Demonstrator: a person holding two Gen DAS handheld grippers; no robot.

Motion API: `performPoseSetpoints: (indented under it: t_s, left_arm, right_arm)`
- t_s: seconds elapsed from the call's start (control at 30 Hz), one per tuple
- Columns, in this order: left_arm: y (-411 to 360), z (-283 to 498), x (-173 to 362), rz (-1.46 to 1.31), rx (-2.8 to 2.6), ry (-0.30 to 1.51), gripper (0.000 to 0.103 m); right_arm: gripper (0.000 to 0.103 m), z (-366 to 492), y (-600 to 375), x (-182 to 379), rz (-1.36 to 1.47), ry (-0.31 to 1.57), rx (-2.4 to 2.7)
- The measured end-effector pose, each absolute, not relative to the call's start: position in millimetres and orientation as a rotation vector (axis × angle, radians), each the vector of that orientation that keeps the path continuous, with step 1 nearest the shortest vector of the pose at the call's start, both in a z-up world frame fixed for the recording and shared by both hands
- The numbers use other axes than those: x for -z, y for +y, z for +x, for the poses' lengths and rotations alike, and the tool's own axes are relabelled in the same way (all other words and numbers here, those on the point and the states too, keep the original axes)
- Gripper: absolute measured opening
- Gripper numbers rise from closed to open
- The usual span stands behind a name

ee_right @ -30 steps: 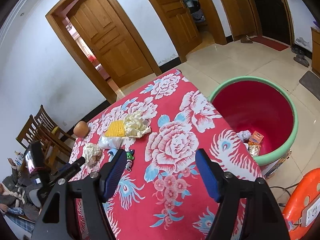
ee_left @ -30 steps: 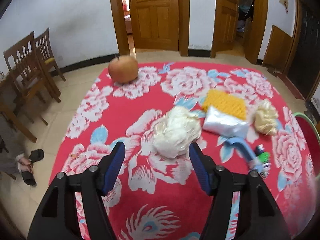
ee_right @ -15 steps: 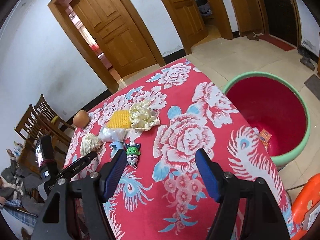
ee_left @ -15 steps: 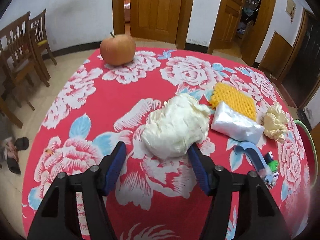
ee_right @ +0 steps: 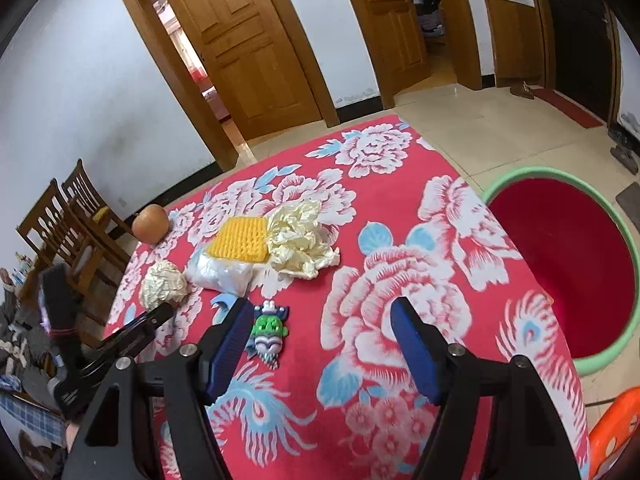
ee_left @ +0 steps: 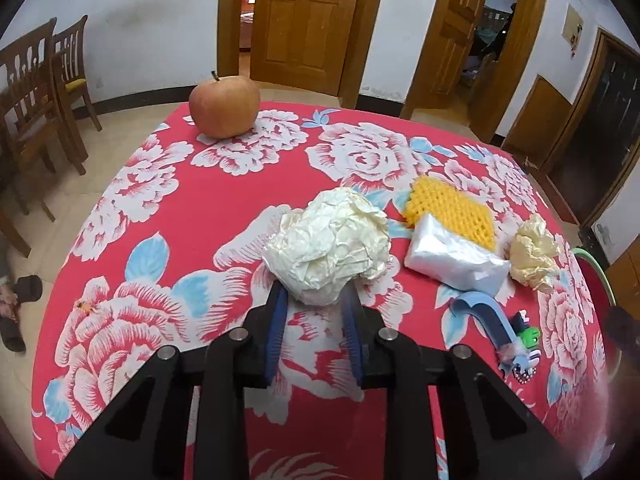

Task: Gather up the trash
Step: 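Grasp the white crumpled paper with the left gripper, then grasp the cream crumpled paper with the right gripper while left holds the white paper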

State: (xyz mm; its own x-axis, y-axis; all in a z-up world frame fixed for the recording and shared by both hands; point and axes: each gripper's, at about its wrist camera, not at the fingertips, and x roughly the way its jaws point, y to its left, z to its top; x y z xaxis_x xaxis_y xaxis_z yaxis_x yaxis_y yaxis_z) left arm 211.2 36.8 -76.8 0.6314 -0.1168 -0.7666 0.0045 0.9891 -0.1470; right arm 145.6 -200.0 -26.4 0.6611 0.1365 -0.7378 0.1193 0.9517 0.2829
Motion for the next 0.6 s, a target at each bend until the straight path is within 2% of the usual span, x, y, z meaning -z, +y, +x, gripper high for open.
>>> performPoseSetpoints:
  t_s: [0.57, 0.6]
  left_arm:
    - [57, 200, 63, -0.271, 0.153, 0.843, 0.025]
    - [58, 200, 63, -0.275, 0.151, 0.843, 0.025]
  right_arm:
    - [0.073, 209, -173, 63, 0.237, 0.936, 0.090]
    - [0.070, 212, -171, 64, 0.233, 0.933, 0.093]
